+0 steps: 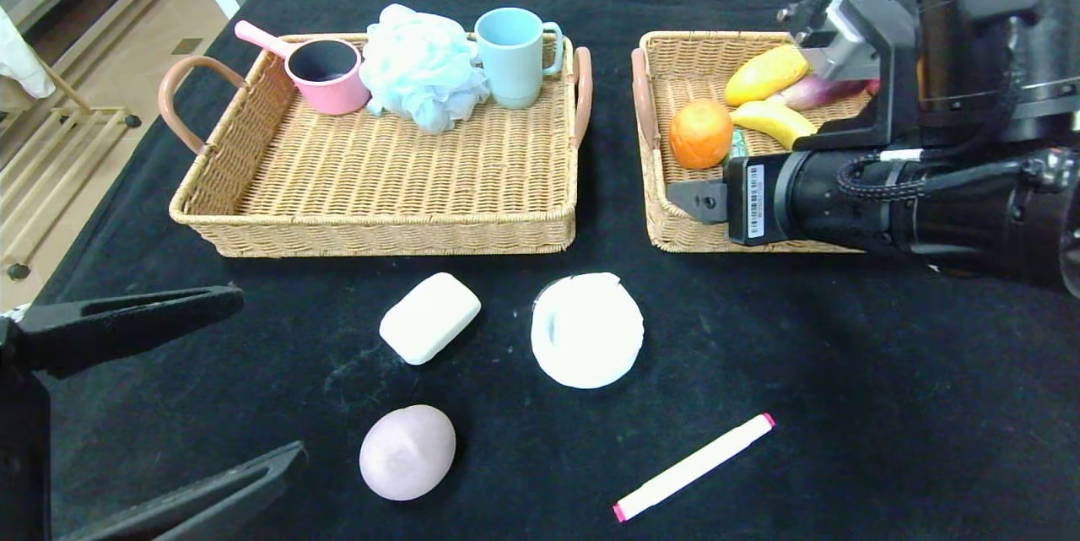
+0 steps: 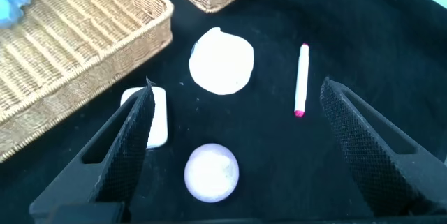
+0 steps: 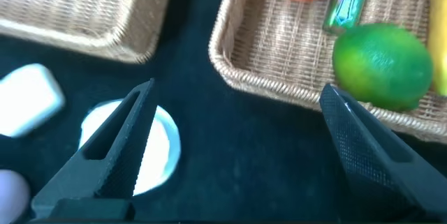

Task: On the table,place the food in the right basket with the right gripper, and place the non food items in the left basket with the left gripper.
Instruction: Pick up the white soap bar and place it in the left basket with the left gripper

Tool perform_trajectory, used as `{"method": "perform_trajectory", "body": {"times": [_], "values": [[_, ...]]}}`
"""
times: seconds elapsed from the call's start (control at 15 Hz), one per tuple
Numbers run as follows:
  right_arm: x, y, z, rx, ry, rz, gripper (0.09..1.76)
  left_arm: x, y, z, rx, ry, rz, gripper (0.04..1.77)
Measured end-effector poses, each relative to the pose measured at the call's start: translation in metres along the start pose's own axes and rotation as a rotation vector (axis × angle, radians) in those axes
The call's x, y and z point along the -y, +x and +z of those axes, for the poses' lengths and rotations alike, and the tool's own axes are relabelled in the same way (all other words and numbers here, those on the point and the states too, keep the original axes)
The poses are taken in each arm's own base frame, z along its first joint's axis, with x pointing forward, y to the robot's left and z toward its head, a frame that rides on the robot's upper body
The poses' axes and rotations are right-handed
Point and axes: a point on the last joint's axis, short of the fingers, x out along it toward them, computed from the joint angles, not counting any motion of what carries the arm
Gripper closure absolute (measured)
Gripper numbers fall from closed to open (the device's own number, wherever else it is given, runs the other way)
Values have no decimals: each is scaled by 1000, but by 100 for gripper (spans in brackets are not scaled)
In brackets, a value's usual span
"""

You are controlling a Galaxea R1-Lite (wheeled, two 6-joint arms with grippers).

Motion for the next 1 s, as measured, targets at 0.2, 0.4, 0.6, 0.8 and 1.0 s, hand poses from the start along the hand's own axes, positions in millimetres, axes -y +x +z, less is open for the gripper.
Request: {"method": "perform_trajectory", "body": {"times": [0.2,0.4,0.6,0.8,1.0], "values": [[4,-12,-13,37,-22,93,15,0,-1,1,3,3,8,9],[12,-34,-34,27,-73,180,15,0,-1,1,2,2,13,9],[21,-62,-55,6,-127,265,15,-2,2,-1,-21,-2,56,9],[31,-81,-71,7,-153,338,15,-4,8,0,-93,-21,67,9],[35,-87,-82,79,-195,361,15,-8,11,4,-165,-26,145,9]]}}
